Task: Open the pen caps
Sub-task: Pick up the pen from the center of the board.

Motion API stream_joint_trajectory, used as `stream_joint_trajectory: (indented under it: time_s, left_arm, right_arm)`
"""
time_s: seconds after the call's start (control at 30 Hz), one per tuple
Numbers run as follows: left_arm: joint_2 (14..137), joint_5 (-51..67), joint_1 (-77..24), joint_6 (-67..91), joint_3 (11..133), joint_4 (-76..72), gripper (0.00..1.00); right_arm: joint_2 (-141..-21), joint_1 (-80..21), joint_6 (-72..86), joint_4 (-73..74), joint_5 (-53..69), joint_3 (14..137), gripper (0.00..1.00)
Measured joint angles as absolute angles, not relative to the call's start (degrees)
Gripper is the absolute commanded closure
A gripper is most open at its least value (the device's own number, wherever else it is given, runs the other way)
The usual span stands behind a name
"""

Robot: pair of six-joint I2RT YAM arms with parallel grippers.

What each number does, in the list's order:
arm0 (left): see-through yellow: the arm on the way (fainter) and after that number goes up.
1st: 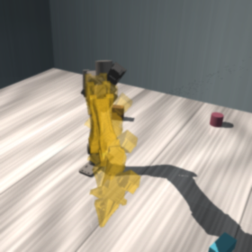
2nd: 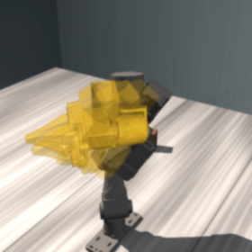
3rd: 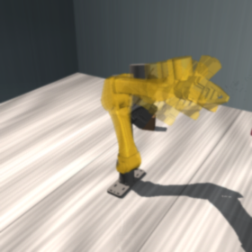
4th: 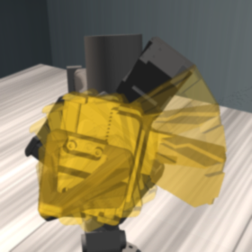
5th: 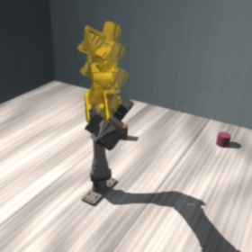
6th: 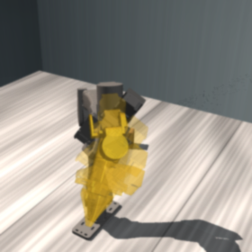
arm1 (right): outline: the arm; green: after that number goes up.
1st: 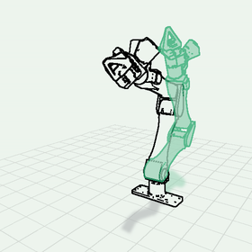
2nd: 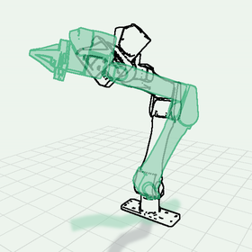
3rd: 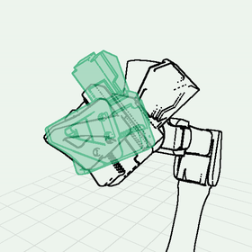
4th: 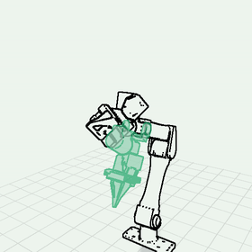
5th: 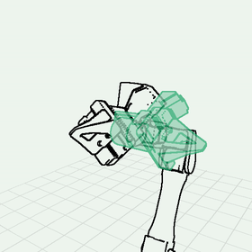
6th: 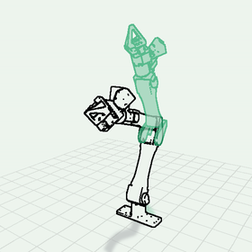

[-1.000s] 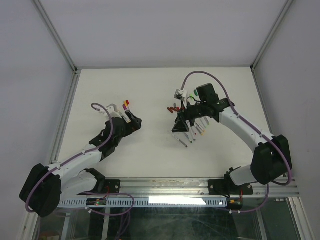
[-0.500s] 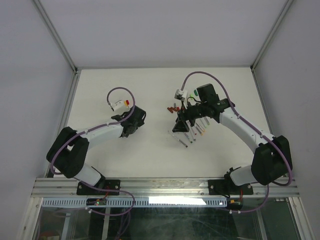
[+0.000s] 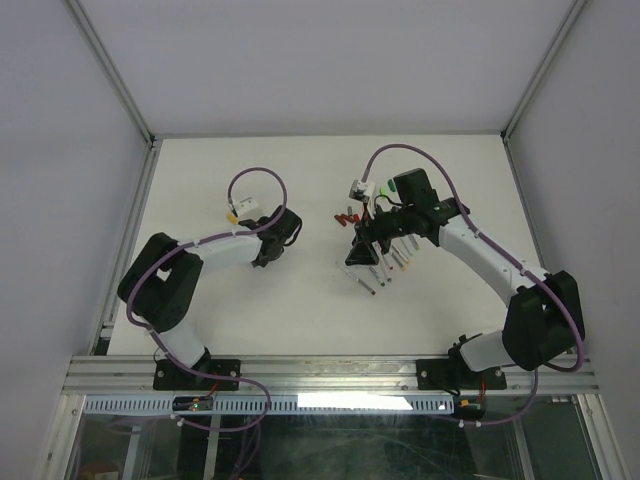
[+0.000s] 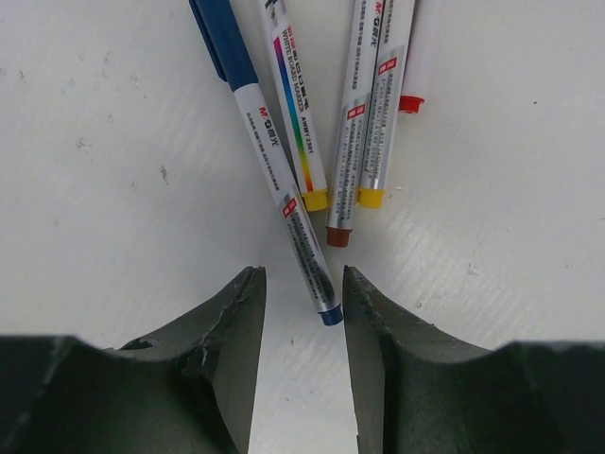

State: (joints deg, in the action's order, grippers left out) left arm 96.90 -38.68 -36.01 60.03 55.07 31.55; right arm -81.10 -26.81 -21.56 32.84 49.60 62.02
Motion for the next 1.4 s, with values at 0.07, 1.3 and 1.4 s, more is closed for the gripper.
stream_joint_trajectory:
  time_s: [0.07, 1.3, 1.4]
  left_arm:
    - [97.1, -38.7, -36.0, 60.0, 55.1, 31.9, 0.64]
    - [80.0, -34.0, -36.0, 63.5, 40.6, 38.2, 0.54]
    - [79.0, -34.6, -35.8, 63.4, 40.3, 38.1, 0.51]
  right_arm:
    - [-81.1, -26.8, -21.6, 32.8, 49.5, 62.0, 0.3]
    - [-80.4, -26.7, -21.6, 32.6, 48.8, 62.0, 0.3]
    - [-80.4, -26.7, -21.6, 32.6, 48.8, 62.0, 0.3]
